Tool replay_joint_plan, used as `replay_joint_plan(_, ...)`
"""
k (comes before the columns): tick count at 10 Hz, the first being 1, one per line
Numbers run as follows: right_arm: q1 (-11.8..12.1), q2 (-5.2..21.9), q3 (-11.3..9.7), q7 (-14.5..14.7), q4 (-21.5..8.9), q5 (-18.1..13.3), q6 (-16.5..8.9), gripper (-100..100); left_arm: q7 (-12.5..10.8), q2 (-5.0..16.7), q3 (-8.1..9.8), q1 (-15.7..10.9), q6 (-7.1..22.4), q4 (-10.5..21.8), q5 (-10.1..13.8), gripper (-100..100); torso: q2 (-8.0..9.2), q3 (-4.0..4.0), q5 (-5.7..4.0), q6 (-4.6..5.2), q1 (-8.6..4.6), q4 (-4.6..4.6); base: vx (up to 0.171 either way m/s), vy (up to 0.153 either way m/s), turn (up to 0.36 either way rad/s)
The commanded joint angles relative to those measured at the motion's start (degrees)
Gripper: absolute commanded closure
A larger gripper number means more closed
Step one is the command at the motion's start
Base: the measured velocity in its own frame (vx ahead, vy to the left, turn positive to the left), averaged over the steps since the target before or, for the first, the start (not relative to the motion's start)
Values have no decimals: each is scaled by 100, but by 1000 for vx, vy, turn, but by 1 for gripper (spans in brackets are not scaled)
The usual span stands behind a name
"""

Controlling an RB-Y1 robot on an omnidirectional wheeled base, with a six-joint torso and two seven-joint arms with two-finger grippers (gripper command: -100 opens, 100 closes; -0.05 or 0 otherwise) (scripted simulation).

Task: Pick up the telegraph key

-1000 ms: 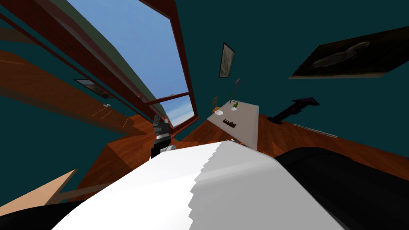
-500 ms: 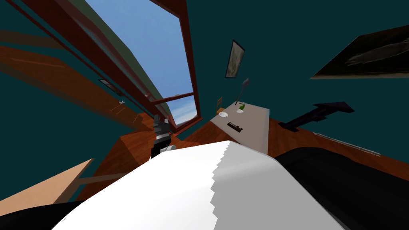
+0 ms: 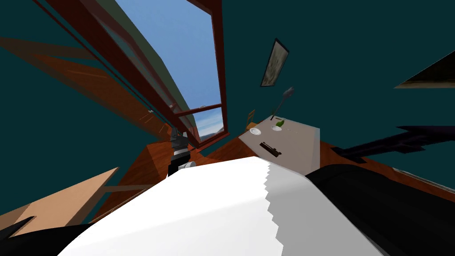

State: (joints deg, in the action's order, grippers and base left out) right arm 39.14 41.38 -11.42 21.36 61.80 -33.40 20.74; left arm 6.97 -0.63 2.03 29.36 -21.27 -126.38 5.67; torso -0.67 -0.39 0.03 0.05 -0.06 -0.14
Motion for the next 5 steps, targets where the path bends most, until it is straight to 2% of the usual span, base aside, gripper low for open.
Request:
replay_joint_plan(1,81,143,-51,30,-286,-162,-97,-100,0,0,0,0,0,0,0,0,0,0,0,0,0,0,167,-24,221)
replay_joint_plan(2,81,143,-51,30,-370,-162,-97,-100,0,0,-1,-1,0,0,0,0,6,4,-2,-4,-3,2,112,-11,125)
replay_joint_plan(3,159,253,-77,83,-588,-289,-139,-100,0,0,0,-1,0,0,0,0,25,14,-1,1,2,5,121,7,247)
replay_joint_plan(4,229,357,-106,133,-835,-407,-178,-100,0,0,-1,-2,0,0,0,0,25,15,0,-4,8,7,197,0,289)
replay_joint_plan(5,229,357,-106,133,-921,-407,-178,-100,0,0,-1,-1,0,0,0,0,5,4,1,-3,7,3,169,-27,91)
